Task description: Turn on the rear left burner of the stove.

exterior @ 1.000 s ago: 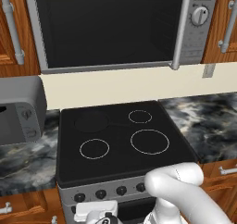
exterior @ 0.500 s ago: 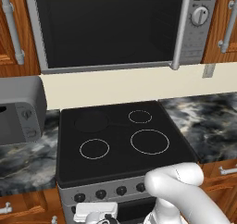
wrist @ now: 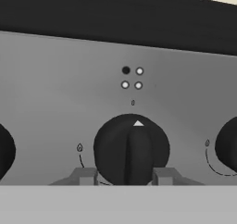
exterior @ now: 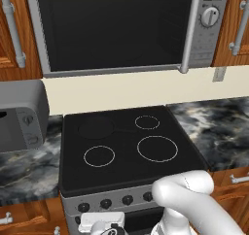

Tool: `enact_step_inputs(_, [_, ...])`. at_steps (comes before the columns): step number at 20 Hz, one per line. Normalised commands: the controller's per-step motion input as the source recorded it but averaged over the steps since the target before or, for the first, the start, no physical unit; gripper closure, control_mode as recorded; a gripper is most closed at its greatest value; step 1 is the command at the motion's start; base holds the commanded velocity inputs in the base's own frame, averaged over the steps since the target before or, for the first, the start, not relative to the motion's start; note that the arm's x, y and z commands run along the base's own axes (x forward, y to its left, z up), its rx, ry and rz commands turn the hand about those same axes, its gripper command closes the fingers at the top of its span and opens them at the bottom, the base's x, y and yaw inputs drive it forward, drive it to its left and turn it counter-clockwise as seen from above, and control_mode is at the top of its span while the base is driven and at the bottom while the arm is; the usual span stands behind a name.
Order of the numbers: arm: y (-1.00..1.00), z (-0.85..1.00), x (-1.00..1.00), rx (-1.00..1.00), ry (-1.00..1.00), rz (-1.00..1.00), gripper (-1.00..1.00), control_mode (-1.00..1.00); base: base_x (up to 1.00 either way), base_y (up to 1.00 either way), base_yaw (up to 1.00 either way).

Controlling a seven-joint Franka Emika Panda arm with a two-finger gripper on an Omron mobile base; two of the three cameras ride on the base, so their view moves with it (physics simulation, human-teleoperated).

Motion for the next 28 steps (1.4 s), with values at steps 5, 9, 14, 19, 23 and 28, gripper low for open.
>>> enact_step_inputs(5, [0.02,0.0,0.01,-0.06,0.05,0.01,1.0,-1.0,0.0,0.0,0.0])
enact_step_inputs(9, [0.03,0.01,0.09,-0.36,0.28,0.09,1.0,-1.0,0.0,0.0,0.0])
enact_step_inputs(14, [0.09,0.0,0.02,-0.49,0.29,0.01,1.0,-1.0,0.0,0.0,0.0])
enact_step_inputs(19, [0.07,0.0,0.09,-0.5,0.22,0.02,1.0,-1.0,0.0,0.0,0.0])
enact_step_inputs(23, [0.17,0.0,0.14,-0.46,0.08,0.05,1.0,-1.0,0.0,0.0,0.0])
enact_step_inputs(28, [0.31,0.0,0.2,-0.56,0.13,0.11,1.0,-1.0,0.0,0.0,0.0])
